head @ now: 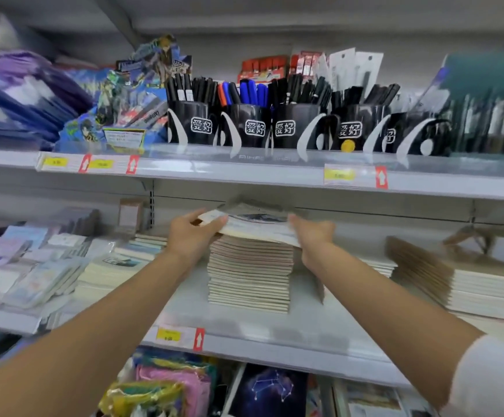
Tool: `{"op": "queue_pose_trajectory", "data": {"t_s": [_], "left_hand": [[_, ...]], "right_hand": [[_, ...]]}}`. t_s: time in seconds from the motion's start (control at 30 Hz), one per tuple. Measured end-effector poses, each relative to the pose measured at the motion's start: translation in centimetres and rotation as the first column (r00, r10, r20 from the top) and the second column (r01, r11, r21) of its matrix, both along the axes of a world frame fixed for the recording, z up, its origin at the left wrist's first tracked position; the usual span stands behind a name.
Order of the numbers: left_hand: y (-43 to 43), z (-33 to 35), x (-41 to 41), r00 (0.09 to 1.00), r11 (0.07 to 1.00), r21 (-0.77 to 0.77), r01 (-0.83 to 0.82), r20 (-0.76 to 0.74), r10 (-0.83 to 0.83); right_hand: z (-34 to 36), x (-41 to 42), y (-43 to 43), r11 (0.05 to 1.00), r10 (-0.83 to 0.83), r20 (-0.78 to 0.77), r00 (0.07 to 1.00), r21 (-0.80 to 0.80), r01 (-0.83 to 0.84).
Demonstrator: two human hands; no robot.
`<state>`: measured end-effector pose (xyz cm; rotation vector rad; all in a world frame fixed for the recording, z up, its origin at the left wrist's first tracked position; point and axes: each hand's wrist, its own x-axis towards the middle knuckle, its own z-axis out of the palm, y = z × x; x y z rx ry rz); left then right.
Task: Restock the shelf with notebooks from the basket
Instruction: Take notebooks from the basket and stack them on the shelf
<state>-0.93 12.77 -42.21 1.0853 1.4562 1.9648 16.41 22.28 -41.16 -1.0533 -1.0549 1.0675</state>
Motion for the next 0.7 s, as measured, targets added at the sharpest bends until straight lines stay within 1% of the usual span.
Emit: {"op": "queue_pose_trajectory", "data": {"t_s": [0.07, 0.1, 0.13, 0.17, 0.2, 0.23, 0.27, 0.3, 0.33, 0.37, 0.4, 0.47, 0.53, 0.63, 0.7], "left_hand": [[1.0, 0.0, -0.4, 0.999, 0.999, 0.021, -0.048, 0.006, 0.048], [1.6, -0.1, -0.7, 0.999, 0.999, 0.027, -0.047, 0.008, 0.047], [2.2, -0.3, -1.0, 0.999, 0.999, 0.026, -0.044, 0.002, 0.044], [2.8, -0.5, -1.3, 0.999, 0.999, 0.021, -0.049, -0.014, 0.050], [3.4, -0.8, -1.6, 0.997, 0.998, 0.016, -0.063, -0.044, 0.063], [4.0, -1.0, -1.8, 0.993, 0.996, 0.020, -0.082, -0.078, 0.084], [4.6, -1.1, -2.0, 0.988, 0.994, 0.035, -0.107, -0.111, 0.110], [5.3, -1.1, -2.1, 0.979, 0.990, 0.051, -0.135, -0.144, 0.141], [6.0, -1.1, -2.2, 0.969, 0.985, 0.058, -0.163, -0.181, 0.171], [6.7, -1.1, -2.2, 0.957, 0.981, 0.062, -0.186, -0.214, 0.195], [7.2, -1.1, -2.3, 0.947, 0.977, 0.065, -0.205, -0.240, 0.215], [8.3, -1.3, -2.5, 0.927, 0.970, 0.077, -0.231, -0.284, 0.244], [9.1, -1.5, -2.8, 0.906, 0.964, 0.106, -0.245, -0.329, 0.267], [10.3, -1.4, -3.9, 0.905, 0.964, 0.147, -0.220, -0.338, 0.258], [11.2, -1.6, -4.6, 0.909, 0.968, 0.138, -0.210, -0.337, 0.245]], "right_hand": [[0.1, 0.1, -0.2, 0.999, 0.031, -0.067, 0.997, 0.013, -0.031], [-0.2, 0.2, -0.3, 0.998, 0.067, -0.052, 0.996, 0.023, -0.066], [-0.7, 0.4, -0.3, 0.994, 0.099, 0.005, 0.995, 0.042, -0.099], [-1.3, 0.5, -0.2, 0.990, 0.110, 0.118, 0.987, 0.080, -0.120], [-2.1, 0.7, -0.1, 0.982, 0.094, 0.262, 0.961, 0.135, -0.133], [-2.9, 0.8, 0.3, 0.974, 0.039, 0.407, 0.912, 0.189, -0.126], [-3.5, 1.0, 1.0, 0.964, -0.050, 0.526, 0.849, 0.249, -0.098], [-3.8, 1.0, 1.9, 0.947, -0.145, 0.600, 0.787, 0.314, -0.065], [-3.8, 1.1, 2.9, 0.925, -0.222, 0.627, 0.747, 0.379, -0.043], [-3.5, 1.1, 3.9, 0.903, -0.263, 0.622, 0.738, 0.428, -0.039], [-3.0, 1.1, 4.8, 0.892, -0.263, 0.608, 0.749, 0.450, -0.053], [-2.4, 1.0, 6.4, 0.901, -0.192, 0.608, 0.771, 0.421, -0.107], [-2.4, 0.6, 7.6, 0.903, -0.163, 0.618, 0.769, 0.407, -0.136], [-3.2, 0.0, 8.7, 0.895, -0.150, 0.598, 0.787, 0.420, -0.149], [-3.8, -0.3, 8.9, 0.888, -0.162, 0.587, 0.793, 0.438, -0.142]]}}
